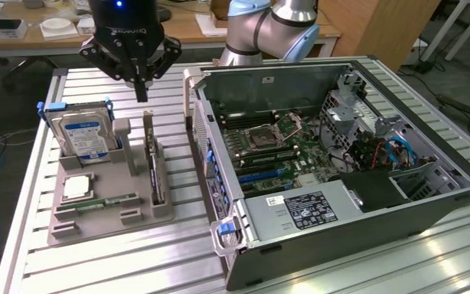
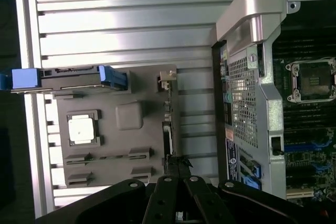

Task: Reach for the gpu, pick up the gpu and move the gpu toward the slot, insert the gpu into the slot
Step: 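Reach for the gpu, then pick up the gpu and move the gpu toward the slot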

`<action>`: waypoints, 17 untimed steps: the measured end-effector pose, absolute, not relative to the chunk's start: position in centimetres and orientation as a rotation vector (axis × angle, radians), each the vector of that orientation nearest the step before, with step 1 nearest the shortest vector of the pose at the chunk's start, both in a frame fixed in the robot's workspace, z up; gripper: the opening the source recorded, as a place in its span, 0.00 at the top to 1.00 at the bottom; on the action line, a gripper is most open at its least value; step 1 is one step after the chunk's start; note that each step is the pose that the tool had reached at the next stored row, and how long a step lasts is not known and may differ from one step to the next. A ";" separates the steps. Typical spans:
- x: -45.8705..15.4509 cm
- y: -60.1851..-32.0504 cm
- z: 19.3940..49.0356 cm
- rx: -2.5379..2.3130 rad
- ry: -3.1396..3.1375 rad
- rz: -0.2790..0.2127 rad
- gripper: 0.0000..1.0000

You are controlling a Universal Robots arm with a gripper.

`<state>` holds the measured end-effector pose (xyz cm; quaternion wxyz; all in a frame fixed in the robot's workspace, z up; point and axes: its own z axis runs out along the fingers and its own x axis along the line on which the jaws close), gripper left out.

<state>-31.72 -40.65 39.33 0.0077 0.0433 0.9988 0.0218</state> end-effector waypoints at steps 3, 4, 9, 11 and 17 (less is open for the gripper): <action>-32.1 -40.7 39.3 0.137 3.123 0.068 0.90; -32.2 -40.7 39.3 0.137 3.124 0.068 0.90; -32.7 -40.7 39.3 0.139 3.125 0.068 0.90; -32.7 -40.7 39.3 0.139 3.125 0.068 0.90; -32.7 -40.7 39.3 0.139 3.124 0.068 0.90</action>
